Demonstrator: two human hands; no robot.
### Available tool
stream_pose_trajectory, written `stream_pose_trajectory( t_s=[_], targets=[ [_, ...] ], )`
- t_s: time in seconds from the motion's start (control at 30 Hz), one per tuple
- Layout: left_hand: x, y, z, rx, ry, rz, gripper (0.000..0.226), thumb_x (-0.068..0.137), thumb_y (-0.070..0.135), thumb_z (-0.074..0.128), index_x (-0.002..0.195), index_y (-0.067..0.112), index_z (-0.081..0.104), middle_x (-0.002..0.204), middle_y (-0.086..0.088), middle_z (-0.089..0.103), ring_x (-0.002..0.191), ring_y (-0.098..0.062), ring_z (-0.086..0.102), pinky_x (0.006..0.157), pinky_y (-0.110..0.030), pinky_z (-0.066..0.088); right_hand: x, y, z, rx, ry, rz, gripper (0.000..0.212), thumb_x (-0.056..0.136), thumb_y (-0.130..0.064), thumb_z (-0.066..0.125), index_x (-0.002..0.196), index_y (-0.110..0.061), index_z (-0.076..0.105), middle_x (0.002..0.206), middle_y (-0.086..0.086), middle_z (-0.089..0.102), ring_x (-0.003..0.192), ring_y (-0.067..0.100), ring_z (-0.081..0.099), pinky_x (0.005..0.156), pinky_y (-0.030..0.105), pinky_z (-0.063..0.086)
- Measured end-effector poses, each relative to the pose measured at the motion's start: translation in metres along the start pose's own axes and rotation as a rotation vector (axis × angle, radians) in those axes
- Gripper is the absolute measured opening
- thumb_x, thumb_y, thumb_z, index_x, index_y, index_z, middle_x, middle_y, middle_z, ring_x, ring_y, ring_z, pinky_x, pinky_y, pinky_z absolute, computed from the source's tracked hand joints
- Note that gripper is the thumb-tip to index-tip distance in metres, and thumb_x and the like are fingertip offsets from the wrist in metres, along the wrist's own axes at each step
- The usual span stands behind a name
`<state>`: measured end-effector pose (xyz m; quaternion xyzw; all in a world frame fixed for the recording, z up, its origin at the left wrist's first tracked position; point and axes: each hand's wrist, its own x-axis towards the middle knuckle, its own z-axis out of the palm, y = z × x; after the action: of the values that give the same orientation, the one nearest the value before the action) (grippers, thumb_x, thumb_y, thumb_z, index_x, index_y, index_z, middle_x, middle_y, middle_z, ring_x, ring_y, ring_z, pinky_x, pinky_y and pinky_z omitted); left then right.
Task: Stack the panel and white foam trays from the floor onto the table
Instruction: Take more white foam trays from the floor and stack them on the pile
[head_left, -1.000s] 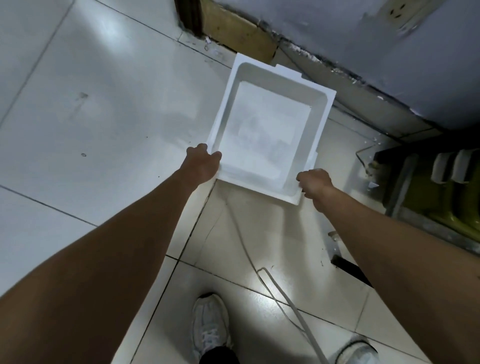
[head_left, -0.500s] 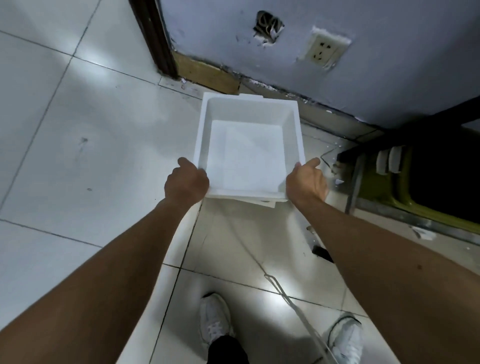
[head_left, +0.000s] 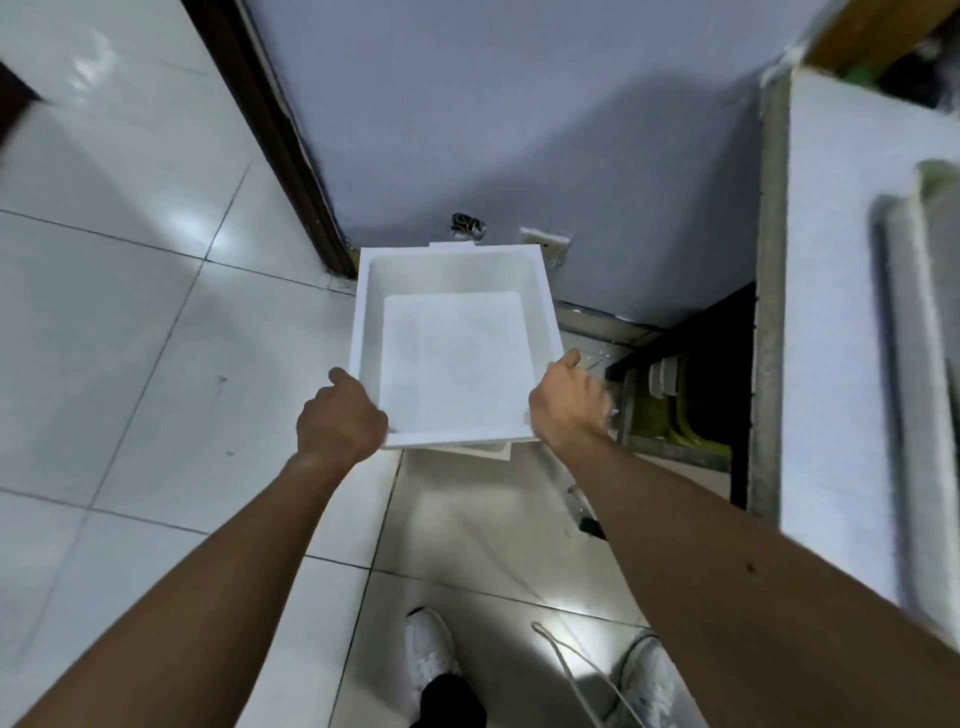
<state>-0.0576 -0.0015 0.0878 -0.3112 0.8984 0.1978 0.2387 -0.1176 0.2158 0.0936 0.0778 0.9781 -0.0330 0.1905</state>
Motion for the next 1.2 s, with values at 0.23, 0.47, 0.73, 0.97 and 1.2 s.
stream_pose_trajectory(
  t_s=[0.23,0.47,0.73,0.97,1.2],
  targets=[
    [-0.069,0.018,-0.11,-0.056,0.054,-0.04,0.042,0.09,0.008,0.053,0.127,-0.006,0.038,0.125,-0.027,0.056,0.113,-0.045,0.054,0.08,-0.039,0.04,-0.056,-0.009,-0.125,0.096,-0.001,-0.018,0.038,0.094,-0.002,0.04,0.132,0.002,0.041,0.117,0.016,0.066,0.106,0.033,0.064,0.072,0.035,0.038],
    [-0.16,0.058,-0.248,-0.082,0.198,0.008,0.038,0.089,0.006,0.052,0.124,-0.004,0.041,0.125,-0.026,0.056,0.113,-0.044,0.055,0.077,-0.037,0.04,-0.104,-0.012,-0.268,0.247,0.053,-0.076,0.037,0.095,-0.005,0.043,0.131,0.002,0.043,0.122,0.017,0.063,0.11,0.035,0.062,0.079,0.039,0.046],
    [-0.258,0.113,-0.331,-0.084,0.332,0.123,0.039,0.091,0.01,0.05,0.126,-0.004,0.041,0.126,-0.027,0.056,0.11,-0.043,0.056,0.077,-0.037,0.041,-0.147,0.036,-0.395,0.306,0.197,-0.161,0.035,0.096,-0.008,0.045,0.13,0.0,0.046,0.12,0.016,0.064,0.106,0.034,0.062,0.078,0.037,0.046],
    [-0.327,0.165,-0.359,-0.17,0.331,0.266,0.035,0.092,0.012,0.045,0.124,-0.003,0.043,0.124,-0.025,0.056,0.099,-0.036,0.052,0.078,-0.036,0.042,-0.173,0.103,-0.478,0.294,0.332,-0.164,0.042,0.095,-0.006,0.041,0.137,0.001,0.039,0.125,0.019,0.061,0.113,0.039,0.059,0.076,0.038,0.04],
    [-0.393,0.236,-0.357,-0.265,0.3,0.443,0.028,0.092,0.017,0.048,0.118,0.006,0.047,0.113,-0.01,0.054,0.09,-0.024,0.053,0.049,-0.019,0.039,-0.184,0.2,-0.514,0.304,0.353,-0.099,0.036,0.1,-0.018,0.04,0.132,-0.002,0.044,0.13,0.021,0.058,0.119,0.041,0.054,0.084,0.042,0.041]
  ],
)
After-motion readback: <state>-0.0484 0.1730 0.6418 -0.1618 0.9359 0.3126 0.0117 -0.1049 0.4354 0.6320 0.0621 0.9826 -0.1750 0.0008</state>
